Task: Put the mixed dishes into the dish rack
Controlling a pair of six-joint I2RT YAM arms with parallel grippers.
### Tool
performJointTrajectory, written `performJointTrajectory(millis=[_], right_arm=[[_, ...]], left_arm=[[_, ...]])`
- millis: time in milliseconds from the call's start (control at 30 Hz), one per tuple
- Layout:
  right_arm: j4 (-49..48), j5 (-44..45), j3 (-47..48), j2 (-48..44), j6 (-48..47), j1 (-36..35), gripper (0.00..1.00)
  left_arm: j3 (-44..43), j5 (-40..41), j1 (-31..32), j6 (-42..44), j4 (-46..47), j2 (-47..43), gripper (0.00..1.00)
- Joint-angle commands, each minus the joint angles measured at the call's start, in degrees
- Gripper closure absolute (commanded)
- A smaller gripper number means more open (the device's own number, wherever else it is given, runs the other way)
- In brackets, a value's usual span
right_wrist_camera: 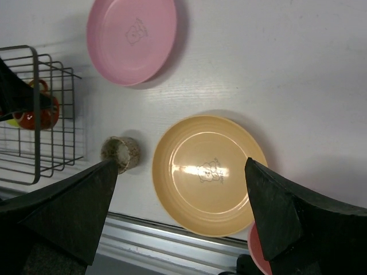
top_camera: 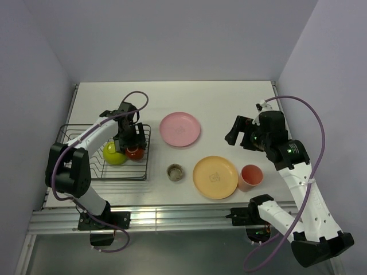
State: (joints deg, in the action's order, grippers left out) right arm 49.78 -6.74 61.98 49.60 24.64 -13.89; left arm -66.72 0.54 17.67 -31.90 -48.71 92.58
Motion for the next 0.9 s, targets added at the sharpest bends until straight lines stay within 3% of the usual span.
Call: performJointTrajectory(millis=[0,267,300,467,500,867], right_arm=[[3.91,4.63,0.43,1.80,0.75,1.23,0.00],[9.28,8.32,-2.64,3.83,1.37,2.82,0.00],[9.46,8.41,-3.35,3.92,1.28,2.82,0.00],[10.07,8.41,-5.46,2.70,1.55,2.73,0.01],[10.42,8.41,-5.29,2.08,2.07,2.73,0.02],[18.24,7.10,-3.62,0.93,9.45,-1.13,0.07]], left_arm=[[0.10,1.40,0.17,0.79,1.25,-0.38,0.37],[-1.39,1.13,0.17,0.61,0.90,0.24,0.26],[-1.57,1.22,0.17,0.52,0.72,0.41,0.19],[-3.15,1.31,0.17,0.08,0.19,1.20,0.15],[-3.33,1.57,0.17,0.00,-0.07,1.47,0.06],[-4.30,1.22,0.17,0.08,-0.34,3.93,0.03]])
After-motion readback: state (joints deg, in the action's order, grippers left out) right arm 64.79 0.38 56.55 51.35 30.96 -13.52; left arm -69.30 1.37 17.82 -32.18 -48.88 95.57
